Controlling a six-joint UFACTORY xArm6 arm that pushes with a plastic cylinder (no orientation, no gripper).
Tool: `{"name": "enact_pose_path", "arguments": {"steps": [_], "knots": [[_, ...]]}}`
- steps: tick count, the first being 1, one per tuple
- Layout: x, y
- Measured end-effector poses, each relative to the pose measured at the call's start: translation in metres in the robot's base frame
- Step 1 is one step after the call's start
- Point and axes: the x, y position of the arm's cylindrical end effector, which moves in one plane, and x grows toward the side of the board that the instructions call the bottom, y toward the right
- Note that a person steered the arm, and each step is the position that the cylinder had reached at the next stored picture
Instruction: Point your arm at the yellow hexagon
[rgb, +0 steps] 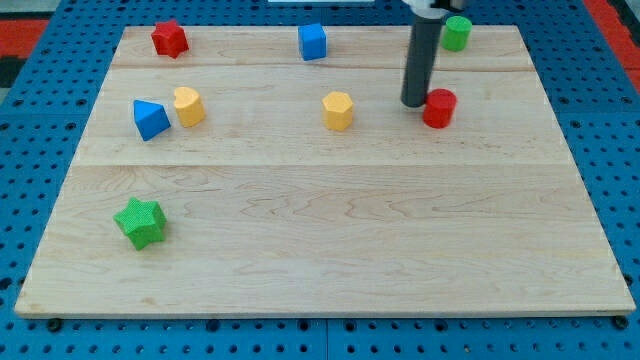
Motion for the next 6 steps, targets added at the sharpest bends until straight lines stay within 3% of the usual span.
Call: {"name": "enact_pose_path", "arguments": {"steps": [1, 3, 6], "knots": [[0.013, 0.022], [0.006, 0.009], [-0.012, -0.053]]}}
